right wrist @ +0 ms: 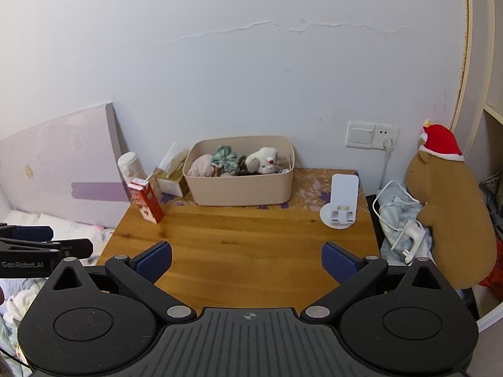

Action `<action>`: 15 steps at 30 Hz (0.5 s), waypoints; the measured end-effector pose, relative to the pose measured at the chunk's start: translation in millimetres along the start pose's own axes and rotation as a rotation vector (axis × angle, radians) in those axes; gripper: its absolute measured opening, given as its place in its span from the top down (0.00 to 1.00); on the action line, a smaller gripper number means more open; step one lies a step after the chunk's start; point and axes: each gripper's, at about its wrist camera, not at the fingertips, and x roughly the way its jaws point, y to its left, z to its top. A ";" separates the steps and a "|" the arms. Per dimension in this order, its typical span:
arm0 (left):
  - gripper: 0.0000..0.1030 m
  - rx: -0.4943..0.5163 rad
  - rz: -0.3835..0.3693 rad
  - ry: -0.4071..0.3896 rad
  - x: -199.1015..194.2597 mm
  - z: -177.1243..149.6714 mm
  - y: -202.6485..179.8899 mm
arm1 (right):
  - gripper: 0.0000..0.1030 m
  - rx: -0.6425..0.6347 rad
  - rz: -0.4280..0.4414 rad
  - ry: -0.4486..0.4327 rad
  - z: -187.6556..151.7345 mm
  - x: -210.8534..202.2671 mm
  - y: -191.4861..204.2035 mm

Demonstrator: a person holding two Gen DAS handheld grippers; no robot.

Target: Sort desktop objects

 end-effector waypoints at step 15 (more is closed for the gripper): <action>0.20 0.035 -0.020 -0.017 -35.7 -22.2 -13.7 | 0.00 0.038 0.026 0.029 -22.1 -29.0 -6.3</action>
